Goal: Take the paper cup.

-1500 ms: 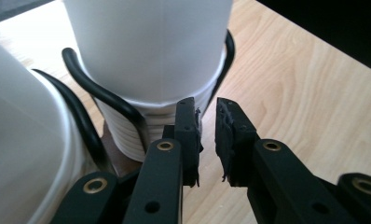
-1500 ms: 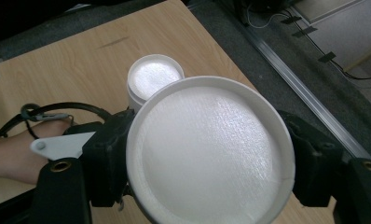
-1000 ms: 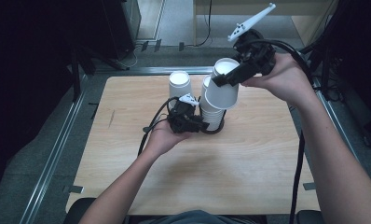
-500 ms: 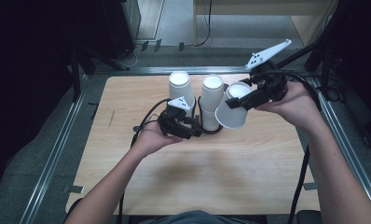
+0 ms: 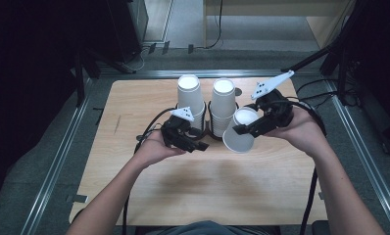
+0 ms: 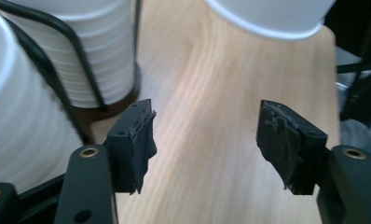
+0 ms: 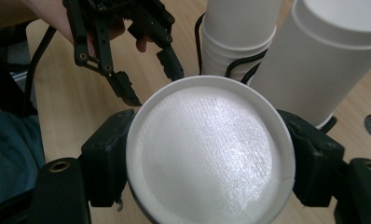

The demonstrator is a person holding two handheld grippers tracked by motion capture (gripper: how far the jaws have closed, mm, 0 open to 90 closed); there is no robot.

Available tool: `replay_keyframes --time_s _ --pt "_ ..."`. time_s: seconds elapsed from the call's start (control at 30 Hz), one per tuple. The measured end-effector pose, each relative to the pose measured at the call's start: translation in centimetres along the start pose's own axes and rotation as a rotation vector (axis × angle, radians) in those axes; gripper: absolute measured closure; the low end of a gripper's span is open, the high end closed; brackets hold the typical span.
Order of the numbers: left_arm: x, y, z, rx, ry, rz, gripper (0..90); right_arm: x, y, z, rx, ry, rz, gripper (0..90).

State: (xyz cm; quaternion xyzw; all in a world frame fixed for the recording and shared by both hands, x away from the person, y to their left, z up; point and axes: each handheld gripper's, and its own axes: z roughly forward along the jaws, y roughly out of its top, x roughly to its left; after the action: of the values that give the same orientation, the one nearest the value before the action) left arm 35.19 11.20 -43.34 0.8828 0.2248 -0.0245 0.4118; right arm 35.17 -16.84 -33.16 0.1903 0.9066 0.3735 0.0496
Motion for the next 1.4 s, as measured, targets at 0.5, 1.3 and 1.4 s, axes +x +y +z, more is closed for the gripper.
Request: replay_keyframes --time_s 0.5,1.3,1.4 --pt "0.0 -1.7 0.4 -0.002 -0.074 -0.016 10.3 0.5 -3.2 4.6 0.010 0.062 0.010 26.0" --pt "-0.1 -3.3 2.4 0.027 -0.088 0.031 0.1 0.6 -4.9 9.6 -0.054 0.161 0.028 26.0" --pt "-0.2 -3.3 2.8 0.025 -0.087 0.046 0.1 1.0 -4.6 9.8 -0.059 0.171 0.016 26.0"
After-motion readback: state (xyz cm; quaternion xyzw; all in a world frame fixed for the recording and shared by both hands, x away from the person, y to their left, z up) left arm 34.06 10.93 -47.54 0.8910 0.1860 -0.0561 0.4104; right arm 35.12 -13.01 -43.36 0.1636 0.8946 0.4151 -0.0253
